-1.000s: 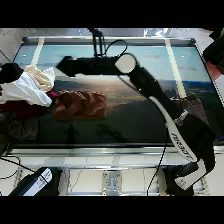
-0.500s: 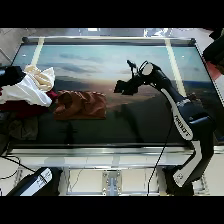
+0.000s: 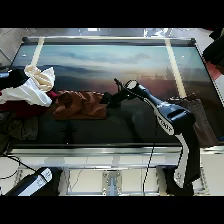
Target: Fold the shirts.
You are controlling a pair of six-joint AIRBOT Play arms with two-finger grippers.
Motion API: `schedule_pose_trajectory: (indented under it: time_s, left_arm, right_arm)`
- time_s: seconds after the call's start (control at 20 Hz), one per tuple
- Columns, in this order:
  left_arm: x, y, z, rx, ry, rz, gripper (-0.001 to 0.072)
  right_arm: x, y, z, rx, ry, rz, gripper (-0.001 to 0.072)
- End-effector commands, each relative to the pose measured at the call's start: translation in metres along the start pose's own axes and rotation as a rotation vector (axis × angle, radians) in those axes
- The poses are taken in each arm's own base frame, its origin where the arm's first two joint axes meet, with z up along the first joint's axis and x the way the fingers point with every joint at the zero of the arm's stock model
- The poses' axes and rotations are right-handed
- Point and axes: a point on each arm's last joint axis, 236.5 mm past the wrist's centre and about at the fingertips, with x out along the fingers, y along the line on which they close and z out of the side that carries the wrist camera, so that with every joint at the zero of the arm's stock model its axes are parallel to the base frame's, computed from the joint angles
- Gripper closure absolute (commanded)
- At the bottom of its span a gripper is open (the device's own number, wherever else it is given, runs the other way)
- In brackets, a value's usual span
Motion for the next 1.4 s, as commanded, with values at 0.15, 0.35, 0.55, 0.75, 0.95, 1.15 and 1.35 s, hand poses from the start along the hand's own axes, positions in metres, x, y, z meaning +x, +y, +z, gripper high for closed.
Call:
schedule_pose_trajectory:
  time_s: [0.15,0.35,0.55,0.75,0.95,1.15,1.35]
  left_arm:
    - [0.0,0.0,-0.003,0.0,0.013,-0.002,0.0697]
    - [0.0,-0.001,-0.004,0.003,0.019,-0.004,0.0697]
    - [0.0,-0.002,-0.004,-0.003,0.017,-0.012,0.0697]
    - [0.0,-0.014,0.0,-0.031,0.002,-0.061,0.0698]
    - [-0.001,-0.024,0.003,-0.056,-0.01,-0.103,0.0697]
    - [-0.001,-0.024,0.003,-0.06,-0.01,-0.106,0.0697]
    - [-0.003,-0.04,0.009,-0.098,-0.028,-0.172,0.0697]
  right_arm:
    - [0.024,0.045,-0.008,0.041,-0.016,0.129,0.0698]
    - [-0.051,0.106,0.026,-0.164,-0.084,0.233,0.0704]
    - [-0.245,0.14,0.095,-0.325,-0.417,0.11,0.0704]
    - [-0.416,0.087,0.102,-0.245,-0.675,-0.044,0.0705]
    - [-0.533,-0.01,0.062,-0.058,-0.771,-0.254,0.0705]
    - [-0.606,-0.089,-0.013,0.132,-0.793,-0.438,0.0706]
    - [-0.621,-0.147,-0.118,0.321,-0.619,-0.595,0.0705]
